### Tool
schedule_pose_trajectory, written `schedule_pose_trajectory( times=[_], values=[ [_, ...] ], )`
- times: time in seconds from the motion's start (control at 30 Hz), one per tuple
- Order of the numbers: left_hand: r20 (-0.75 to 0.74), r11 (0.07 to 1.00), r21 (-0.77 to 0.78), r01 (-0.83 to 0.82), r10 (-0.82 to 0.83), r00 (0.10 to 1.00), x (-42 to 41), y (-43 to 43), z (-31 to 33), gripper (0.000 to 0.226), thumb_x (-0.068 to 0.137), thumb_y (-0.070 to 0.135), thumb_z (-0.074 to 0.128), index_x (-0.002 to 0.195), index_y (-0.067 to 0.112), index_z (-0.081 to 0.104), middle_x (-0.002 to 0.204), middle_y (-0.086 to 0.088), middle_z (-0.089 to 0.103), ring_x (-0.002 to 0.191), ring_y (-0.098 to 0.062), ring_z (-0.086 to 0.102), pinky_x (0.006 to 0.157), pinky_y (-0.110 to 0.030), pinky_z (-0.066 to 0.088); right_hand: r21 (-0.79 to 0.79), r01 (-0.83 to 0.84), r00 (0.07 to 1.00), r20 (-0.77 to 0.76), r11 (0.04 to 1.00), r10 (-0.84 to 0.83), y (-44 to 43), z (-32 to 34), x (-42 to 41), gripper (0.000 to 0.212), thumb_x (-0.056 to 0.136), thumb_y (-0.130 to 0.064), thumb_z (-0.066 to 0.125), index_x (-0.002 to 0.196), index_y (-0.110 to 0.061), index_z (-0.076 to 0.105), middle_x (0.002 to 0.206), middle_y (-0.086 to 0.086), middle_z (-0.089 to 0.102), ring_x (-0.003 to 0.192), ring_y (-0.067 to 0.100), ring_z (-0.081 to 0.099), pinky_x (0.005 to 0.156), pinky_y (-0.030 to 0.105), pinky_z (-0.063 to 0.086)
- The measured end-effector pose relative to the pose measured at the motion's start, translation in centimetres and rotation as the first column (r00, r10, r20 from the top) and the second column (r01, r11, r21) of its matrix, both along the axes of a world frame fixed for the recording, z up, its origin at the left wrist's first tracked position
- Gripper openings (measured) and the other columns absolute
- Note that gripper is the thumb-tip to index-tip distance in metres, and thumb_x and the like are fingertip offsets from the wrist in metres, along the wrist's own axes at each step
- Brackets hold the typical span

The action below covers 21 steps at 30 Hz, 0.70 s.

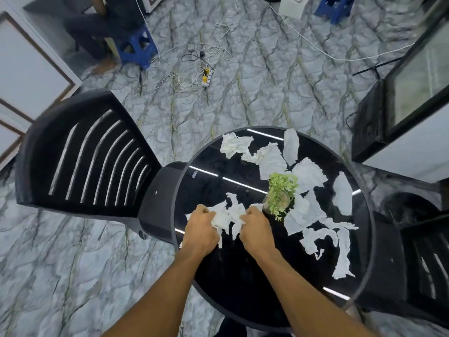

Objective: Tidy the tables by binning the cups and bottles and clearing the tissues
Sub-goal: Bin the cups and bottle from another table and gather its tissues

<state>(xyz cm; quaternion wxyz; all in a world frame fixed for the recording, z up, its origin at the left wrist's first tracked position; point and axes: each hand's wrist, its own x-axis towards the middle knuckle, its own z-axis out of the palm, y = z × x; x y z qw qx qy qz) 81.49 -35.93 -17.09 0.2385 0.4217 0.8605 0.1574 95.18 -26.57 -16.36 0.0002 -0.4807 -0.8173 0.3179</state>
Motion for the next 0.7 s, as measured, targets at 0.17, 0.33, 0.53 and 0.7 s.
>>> schedule_pose_trajectory(
  times=[0.17, 0.33, 0.53, 0.7],
  values=[
    [0.053, 0.999, 0.046, -0.005, 0.003, 0.999, 4.4, -0.5, 0.1, 0.011, 0.068, 0.000, 0.053, 0.067, 0.011, 0.054, 0.073, 0.006, 0.054, 0.069, -0.018, 0.054, 0.057, -0.030, 0.049, -0.005, -0.051, 0.995, -0.089, 0.999, 0.051, -1.4, 0.3, 4.8, 0.018, 0.070, 0.005, 0.043, 0.061, -0.006, 0.054, 0.065, 0.006, 0.056, 0.061, 0.024, 0.049, 0.056, 0.038, 0.045],
    [0.114, 0.992, 0.123, -0.017, 0.003, 0.993, 9.5, -0.3, 1.2, 0.021, 0.075, 0.008, 0.061, 0.092, 0.019, 0.056, 0.078, 0.007, 0.058, 0.072, -0.013, 0.056, 0.062, -0.031, 0.051, -0.082, 0.148, 0.956, -0.243, 0.985, -0.164, -1.6, 0.8, 10.0, 0.033, 0.082, 0.006, 0.050, 0.098, -0.006, 0.075, 0.091, 0.008, 0.073, 0.084, 0.021, 0.066, 0.077, 0.029, 0.054],
    [0.136, 0.986, 0.168, -0.019, -0.004, 0.991, 14.7, 0.1, 2.1, 0.028, 0.075, 0.015, 0.064, 0.100, 0.024, 0.056, 0.086, 0.009, 0.057, 0.079, -0.013, 0.056, 0.071, -0.032, 0.052, -0.204, 0.253, 0.916, -0.265, 0.946, -0.302, -1.8, 2.0, 15.8, 0.033, 0.087, 0.003, 0.051, 0.107, -0.005, 0.076, 0.112, 0.008, 0.072, 0.107, 0.016, 0.064, 0.098, 0.020, 0.047],
    [0.089, 0.969, 0.249, 0.009, -0.032, 0.996, 18.2, 1.3, 3.4, 0.028, 0.075, 0.018, 0.069, 0.100, 0.023, 0.058, 0.090, 0.010, 0.058, 0.084, -0.012, 0.056, 0.077, -0.030, 0.051, -0.176, 0.284, 0.900, -0.292, 0.943, -0.325, -2.0, 2.6, 19.4, 0.029, 0.085, -0.020, 0.071, 0.112, -0.009, 0.075, 0.124, 0.002, 0.067, 0.118, 0.014, 0.058, 0.105, 0.025, 0.045]
  ],
)
